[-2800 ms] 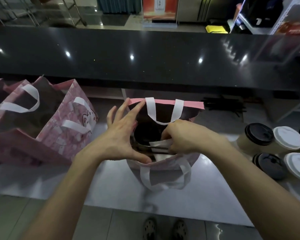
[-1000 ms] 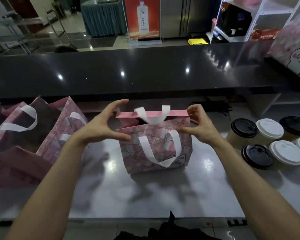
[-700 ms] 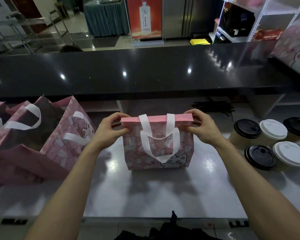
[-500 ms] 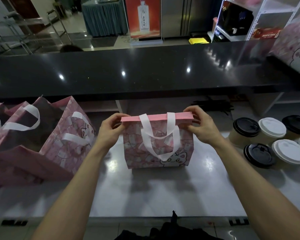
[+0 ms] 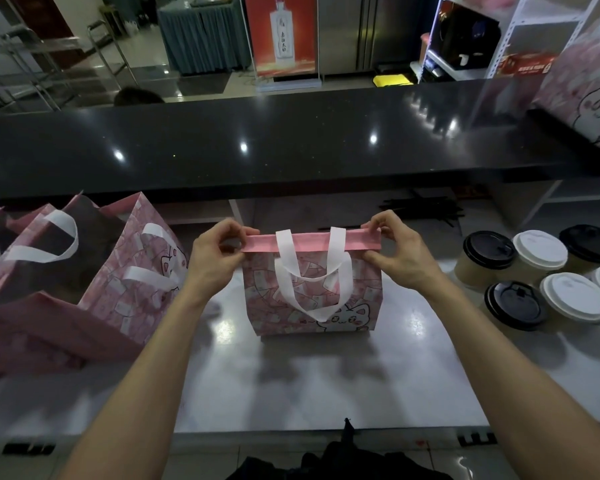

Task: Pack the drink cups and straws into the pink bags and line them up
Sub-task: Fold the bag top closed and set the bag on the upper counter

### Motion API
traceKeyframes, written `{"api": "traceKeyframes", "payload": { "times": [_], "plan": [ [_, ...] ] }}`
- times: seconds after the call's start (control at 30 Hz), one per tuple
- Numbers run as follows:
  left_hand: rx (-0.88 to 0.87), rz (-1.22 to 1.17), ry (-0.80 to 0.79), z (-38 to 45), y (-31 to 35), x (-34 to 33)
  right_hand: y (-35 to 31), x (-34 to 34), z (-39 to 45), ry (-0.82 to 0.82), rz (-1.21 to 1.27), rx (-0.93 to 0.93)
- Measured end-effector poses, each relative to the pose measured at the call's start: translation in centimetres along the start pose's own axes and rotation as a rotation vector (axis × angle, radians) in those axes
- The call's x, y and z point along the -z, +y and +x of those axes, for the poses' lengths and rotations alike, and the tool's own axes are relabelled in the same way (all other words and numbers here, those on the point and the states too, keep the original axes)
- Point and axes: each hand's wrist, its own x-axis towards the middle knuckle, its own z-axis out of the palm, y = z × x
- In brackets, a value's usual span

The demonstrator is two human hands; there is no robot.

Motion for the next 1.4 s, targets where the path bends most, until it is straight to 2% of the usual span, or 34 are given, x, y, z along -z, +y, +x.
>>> {"api": "traceKeyframes", "payload": {
  "times": [0.2,0.37,0.53,0.73,0.97,1.17,1.3,1.4],
  "plan": [
    [-0.048,0.14,-0.139,-0.2,0.8,2.0,-0.2,0.5,-0.5,-0.053,-0.006,-0.001],
    [-0.038,0.216,-0.092,0.0,1.4,1.5,-0.4,0.1,0.1,-0.057,-0.044,-0.004],
    [-0.052,0.266,-0.154,0.8,1.5,0.9,-0.4,0.1,1.0,-0.031,-0.089,-0.004],
    [-0.042,0.322,-0.089,1.7,1.0,1.2,-0.7,0.6,2.4,-0.043,-0.126,-0.036],
    [-0.073,0.384,-0.133,2.2,0.1,2.0,0.0,1.8,2.4,-0.108,-0.207,0.01],
    [-0.084,0.398,-0.166,2.6,0.5,1.9,0.5,1.9,2.0,-0.073,-0.251,0.016],
    [-0.061,0.465,-0.291,2.6,1.7,2.6,0.1,2.9,2.0,-0.139,-0.257,-0.073],
    [-0.054,0.462,-0.392,3.1,3.1,3.9,-1.9,4.7,2.2,-0.2,-0.201,-0.037]
  ]
}}
